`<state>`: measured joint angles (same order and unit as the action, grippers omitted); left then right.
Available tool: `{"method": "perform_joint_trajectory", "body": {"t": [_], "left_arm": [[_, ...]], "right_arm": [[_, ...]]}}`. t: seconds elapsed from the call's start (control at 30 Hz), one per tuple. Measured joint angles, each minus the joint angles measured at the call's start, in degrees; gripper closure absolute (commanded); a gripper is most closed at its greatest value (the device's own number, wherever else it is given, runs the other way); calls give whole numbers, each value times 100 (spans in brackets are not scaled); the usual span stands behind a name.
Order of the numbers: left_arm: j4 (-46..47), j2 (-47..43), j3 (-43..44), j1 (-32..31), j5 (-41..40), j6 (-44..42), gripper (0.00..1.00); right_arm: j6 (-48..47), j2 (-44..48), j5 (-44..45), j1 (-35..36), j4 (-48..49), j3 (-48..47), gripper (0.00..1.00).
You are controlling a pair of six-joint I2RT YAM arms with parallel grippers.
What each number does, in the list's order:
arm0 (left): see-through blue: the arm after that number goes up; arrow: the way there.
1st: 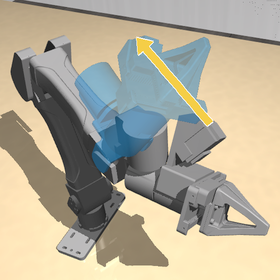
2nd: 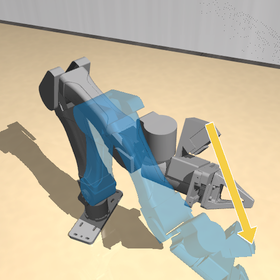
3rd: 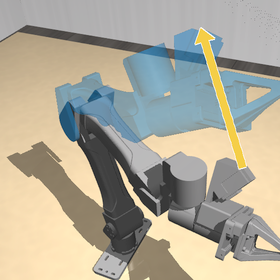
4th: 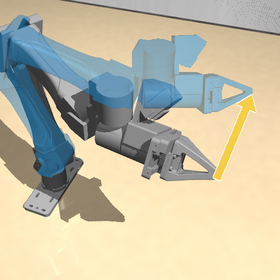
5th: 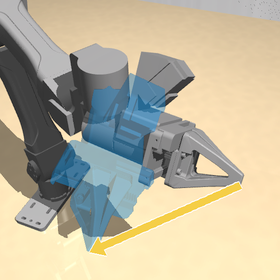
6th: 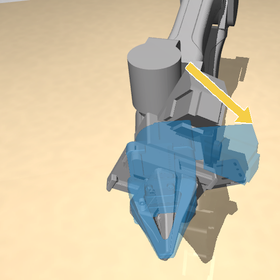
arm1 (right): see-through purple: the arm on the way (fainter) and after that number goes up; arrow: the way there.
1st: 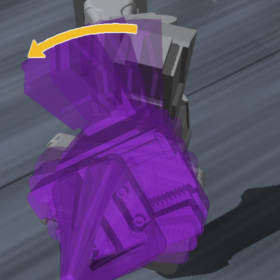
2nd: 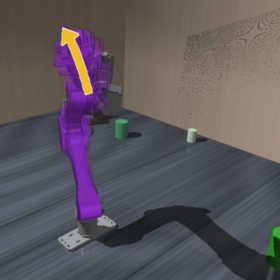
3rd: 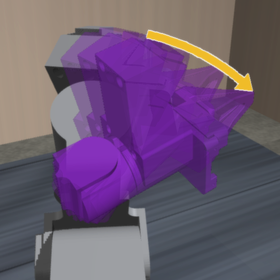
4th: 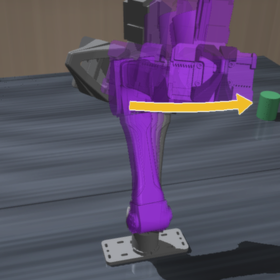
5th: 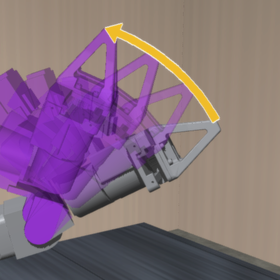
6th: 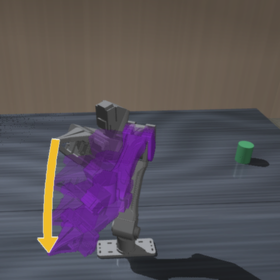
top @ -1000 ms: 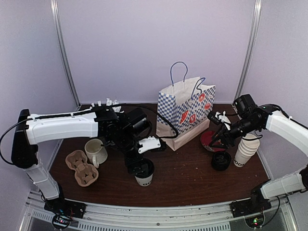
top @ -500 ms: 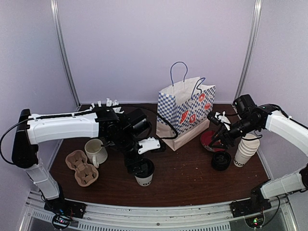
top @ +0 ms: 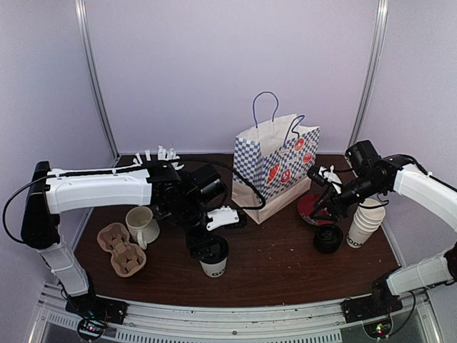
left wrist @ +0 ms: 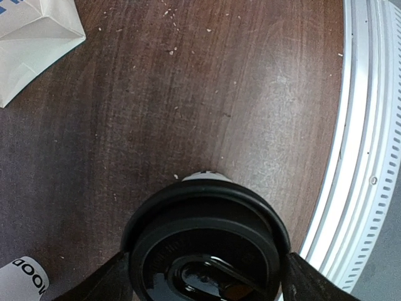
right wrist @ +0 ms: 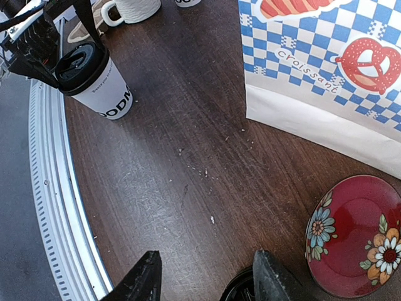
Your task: Pack the takeout coffee
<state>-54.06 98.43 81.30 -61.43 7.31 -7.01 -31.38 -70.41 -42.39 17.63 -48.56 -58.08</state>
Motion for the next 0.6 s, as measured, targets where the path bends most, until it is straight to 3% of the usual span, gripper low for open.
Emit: {"method": "perform_joint_trajectory", "body": {"t": [0.27,0.6], "left_arm": [[4,4,0,0,-59,2,24],[-37,4,26,0,-125,68,26]], "right_arm": [[-17,0,0,0,0,0,47],[-17,-13,2,0,0,0,48]]}}
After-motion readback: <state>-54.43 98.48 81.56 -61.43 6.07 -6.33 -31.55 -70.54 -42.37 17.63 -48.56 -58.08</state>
